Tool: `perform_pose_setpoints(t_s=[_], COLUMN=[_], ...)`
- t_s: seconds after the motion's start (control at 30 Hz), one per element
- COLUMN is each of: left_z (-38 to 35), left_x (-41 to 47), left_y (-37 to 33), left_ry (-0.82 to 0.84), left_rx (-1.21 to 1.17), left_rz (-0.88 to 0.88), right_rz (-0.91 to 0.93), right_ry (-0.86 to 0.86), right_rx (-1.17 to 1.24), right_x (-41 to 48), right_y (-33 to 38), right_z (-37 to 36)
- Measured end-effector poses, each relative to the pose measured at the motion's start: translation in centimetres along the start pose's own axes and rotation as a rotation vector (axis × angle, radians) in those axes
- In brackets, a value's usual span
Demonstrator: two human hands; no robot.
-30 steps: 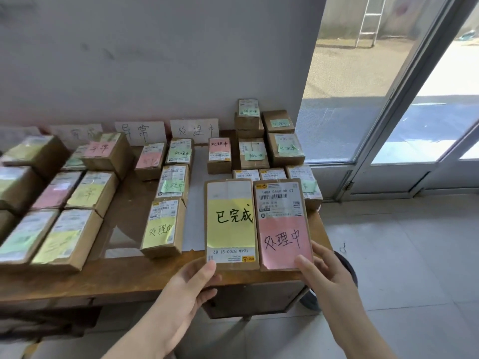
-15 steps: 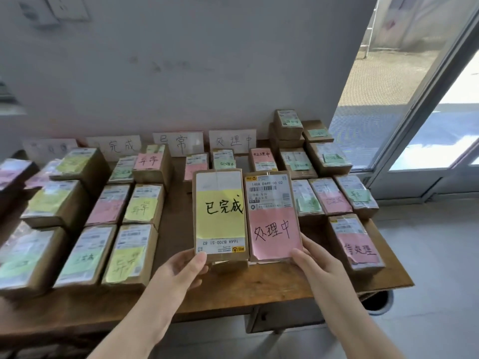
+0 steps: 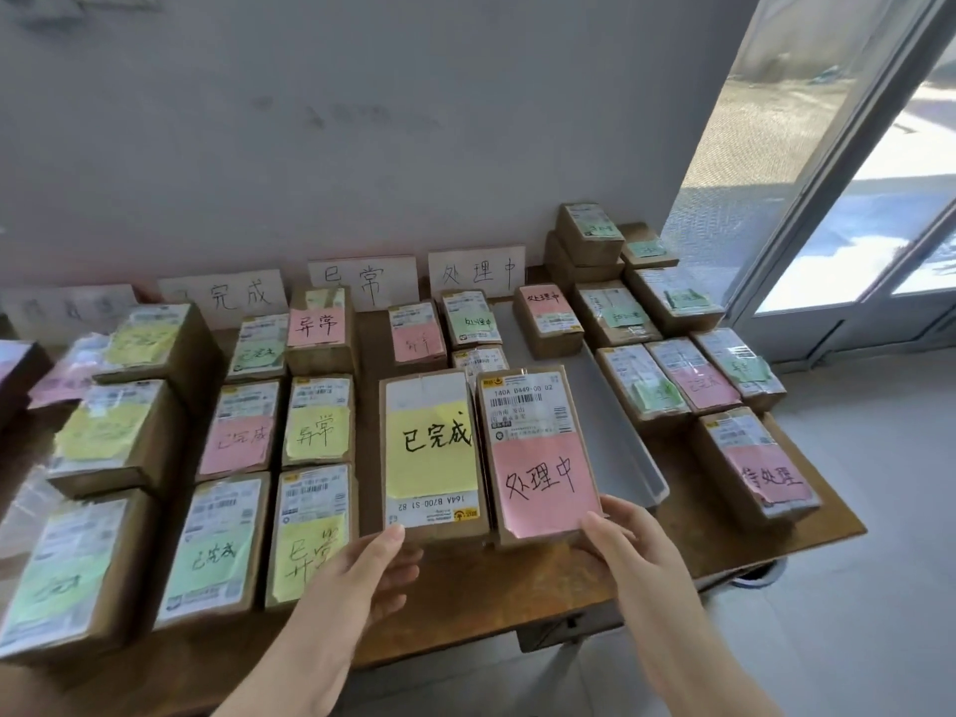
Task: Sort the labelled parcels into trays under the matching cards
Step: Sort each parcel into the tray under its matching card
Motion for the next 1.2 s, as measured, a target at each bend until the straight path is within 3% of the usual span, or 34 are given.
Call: perform_pose_setpoints(t_s=[0.37, 0.8, 0.97, 1.2], left_z=[-3.6, -6.5, -7.1, -9.2], left_x=[3.9, 7.5, 8.3, 8.9], left_y=[-1.0, -3.8, -4.2, -4.0], left_ry=[-0.049, -0.172, -0.17, -0.154], left_rx=[-0.089, -0.166, -0.169, -0.175], left_rz=[0.104, 0.103, 0.092, 0.101], right_rz=[-0.05, -0.059, 0.116, 0.41], right_ry=[-0.1, -0.065, 0.016, 0.2], right_rx=[-0.073, -0.659, -1.383, -1.493], right_x=[6.3, 19.5, 19.7, 18.1], right_y=[1.7, 1.4, 2.9, 4.1], right_z=[4.8, 5.3, 3.7, 0.6])
Point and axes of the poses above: each hand's wrist, its own x-axis towards the middle knuckle, its own z-axis out of the back of the hand, y = z × x, the point moved 10 cm from there along x, towards the middle knuckle, and after that the axes turned 2 degrees about y, right-handed, at the moved point
